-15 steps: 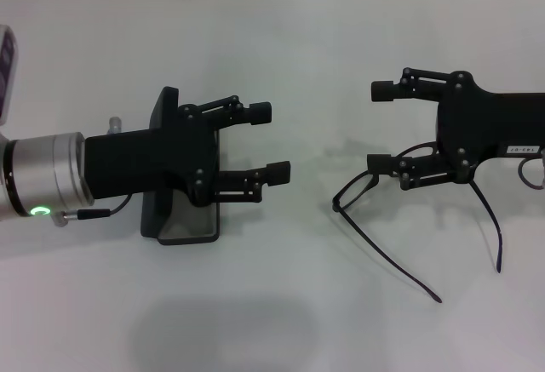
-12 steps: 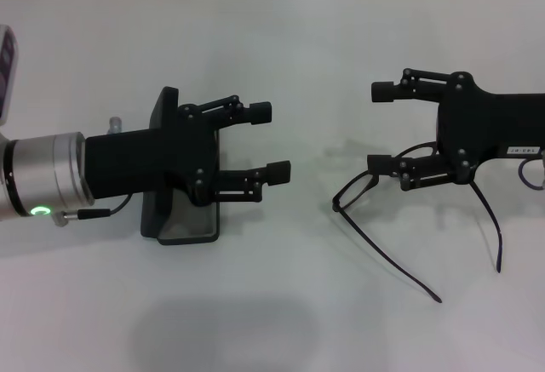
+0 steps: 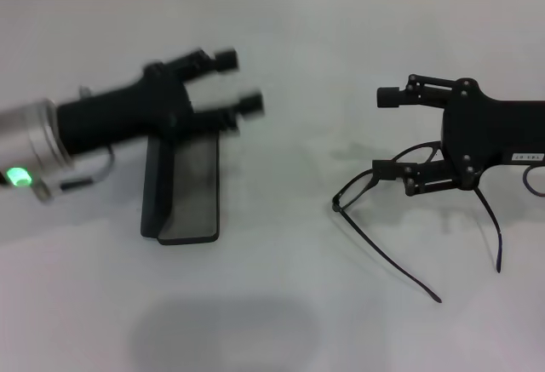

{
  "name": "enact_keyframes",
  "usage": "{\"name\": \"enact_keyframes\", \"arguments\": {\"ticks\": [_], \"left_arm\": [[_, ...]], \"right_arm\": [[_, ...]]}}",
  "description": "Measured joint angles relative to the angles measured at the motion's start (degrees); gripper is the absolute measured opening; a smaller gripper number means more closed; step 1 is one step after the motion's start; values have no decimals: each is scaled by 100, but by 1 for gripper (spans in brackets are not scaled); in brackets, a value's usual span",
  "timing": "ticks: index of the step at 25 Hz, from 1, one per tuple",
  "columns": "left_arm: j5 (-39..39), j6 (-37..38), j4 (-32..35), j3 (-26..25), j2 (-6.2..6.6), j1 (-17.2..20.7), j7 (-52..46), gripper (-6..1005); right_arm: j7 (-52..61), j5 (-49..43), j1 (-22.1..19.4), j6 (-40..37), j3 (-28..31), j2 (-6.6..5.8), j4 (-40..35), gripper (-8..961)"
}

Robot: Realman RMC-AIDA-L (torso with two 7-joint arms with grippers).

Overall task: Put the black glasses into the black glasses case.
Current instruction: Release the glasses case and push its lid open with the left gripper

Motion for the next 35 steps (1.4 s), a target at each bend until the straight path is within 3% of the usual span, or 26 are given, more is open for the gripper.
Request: {"name": "enact_keyframes", "arguments": {"ticks": [3,5,8,10,13,15,19,27,35], "left_arm": [[158,-342,550,-200,152,-29,-1467,843],[705,-712,1330,-182,263,-27,-2874,839],[1940,-860,2598,-177,255,32,-4640,834],[2819,-845,3483,-154,98,117,-5593,831],[4150,-817,4745,57,-290,289,-6552,826],[4615,-823,5253,450,-412,410,-6947,822],[4821,-871,5464,1129,-404,506,-7419,815],[5048,-1128,5334,1465,-407,495,-7661,781],[6027,-1471,5353,2208,-404,369,-8417,743]], "right_arm": [[0,0,-16,0,0,-1,0,884],[0,1,-30,-9,0,-14,0,885],[0,1,-72,-40,0,-39,-1,885],[0,0,-105,-41,0,-44,-20,885],[1,1,-122,-33,0,-44,-47,885],[1,1,-123,-32,0,-45,-52,885],[0,-13,-122,-29,-1,-42,-71,885],[-45,-71,-130,-39,-1,-9,-101,884],[-49,-71,-137,-40,-7,4,-114,884]]}}
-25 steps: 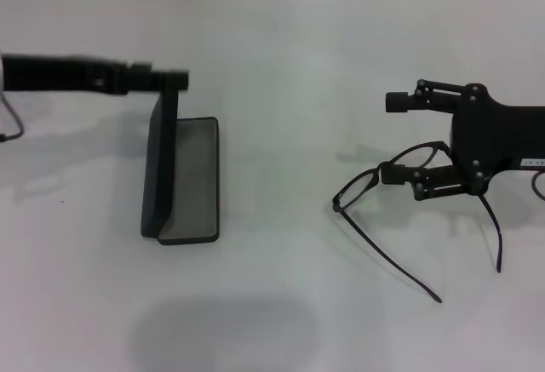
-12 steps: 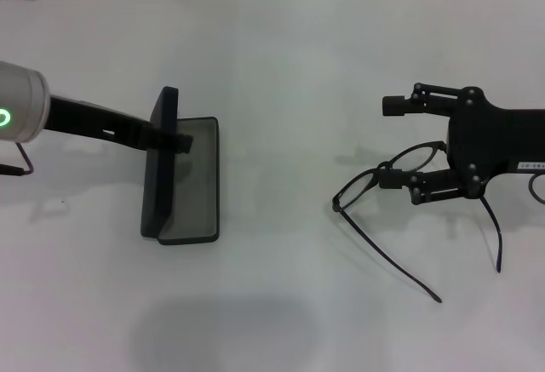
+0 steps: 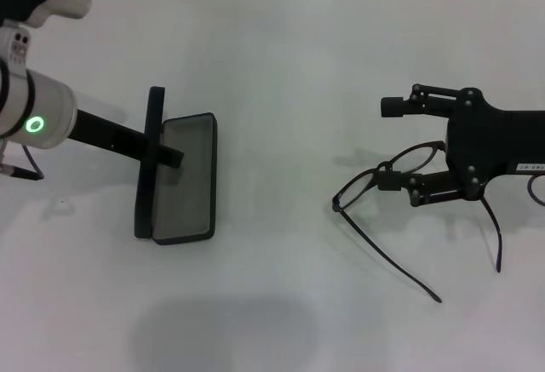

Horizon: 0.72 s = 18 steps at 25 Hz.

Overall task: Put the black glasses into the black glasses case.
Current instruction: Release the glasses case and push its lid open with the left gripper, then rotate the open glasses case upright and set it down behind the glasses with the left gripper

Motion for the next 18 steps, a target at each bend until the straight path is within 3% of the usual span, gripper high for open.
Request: {"name": "enact_keyframes", "arguments": {"ticks": [12,17,18], "left_arm": [[4,-37,15,4,22,-41,41,687],[-11,-66,12,5,18,-49,265,480],[-69,-107,12,4,17,-52,355,401]], "right_arm": [[-3,2,-45,0,3,42,-6,877],[-4,-348,-49,-222,-24,73,-104,869],[-11,-464,-57,-309,-23,83,-151,867]]}}
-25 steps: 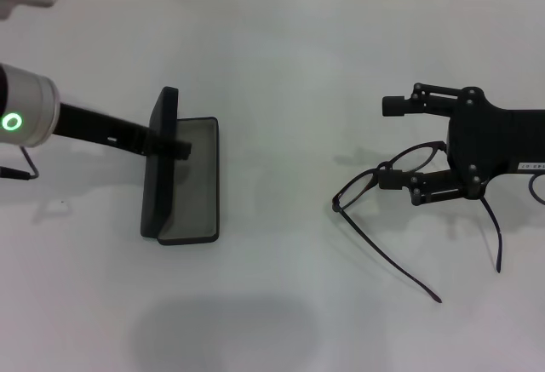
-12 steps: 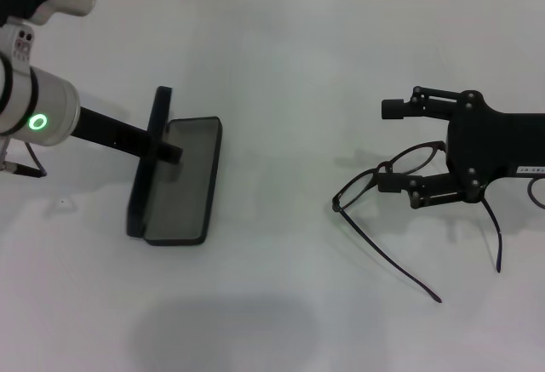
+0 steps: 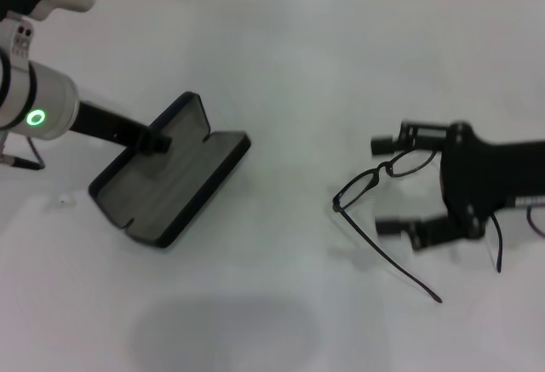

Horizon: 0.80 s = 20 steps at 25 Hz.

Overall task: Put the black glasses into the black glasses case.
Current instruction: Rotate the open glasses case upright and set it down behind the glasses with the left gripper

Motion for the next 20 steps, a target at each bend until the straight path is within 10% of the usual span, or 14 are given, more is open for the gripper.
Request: {"name": "enact_keyframes", "arguments": {"ticks": [2,11,20], "left_arm": [[-181,-94,4,-2,0,-16,262,242],[-287,-688,-507,158,3,-939,2220,206],[-487,-983,-2083,674,-13,-2343,4198,207]], "right_arm": [[-65,-281,-46,-240,-1,42,-128,864],[-655,-1027,-251,-495,-18,443,-311,849],[-813,-1090,-437,-476,-32,521,-249,835]]}}
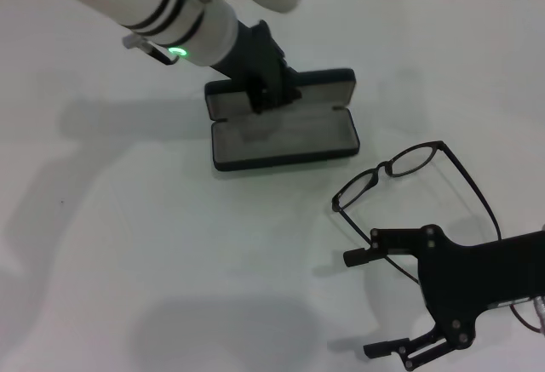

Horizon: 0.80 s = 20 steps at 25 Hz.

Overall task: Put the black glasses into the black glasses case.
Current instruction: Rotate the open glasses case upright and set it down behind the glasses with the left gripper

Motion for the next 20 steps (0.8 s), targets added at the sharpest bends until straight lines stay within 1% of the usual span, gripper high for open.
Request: {"name": "enact_keyframes", "arguments": {"ticks": [2,5,6,11,15,17,18,19,20], "left_arm": [[-25,-63,-222,96,-5,-152,205,206],[-27,-240,-393,353,-13,-261,288,206],[-33,-434,-422,490,-22,-278,274,206],[-181,-558,-397,469,-19,-249,172,215],[-448,-556,-428,232,-6,-200,158,356],[-689,-566,-410,161,-6,-94,169,426],[-689,-566,-410,161,-6,-94,169,468],[-847,-583,-365,127,-6,-5,177,511],[-1537,-615,-102,-32,-7,364,301,553]], "right_arm": [[-1,8,-12,10,0,14,-1,832],[-1,26,-73,15,48,9,-1,827],[2,28,-96,17,63,1,0,825],[52,41,-123,184,95,-21,-6,817],[251,52,-79,406,204,-8,-47,811],[386,52,-28,464,228,-17,-74,807],[430,53,-16,487,284,-24,-118,806],[466,53,-11,507,348,-26,-166,804],[510,54,-15,543,487,-26,-267,802]]}}
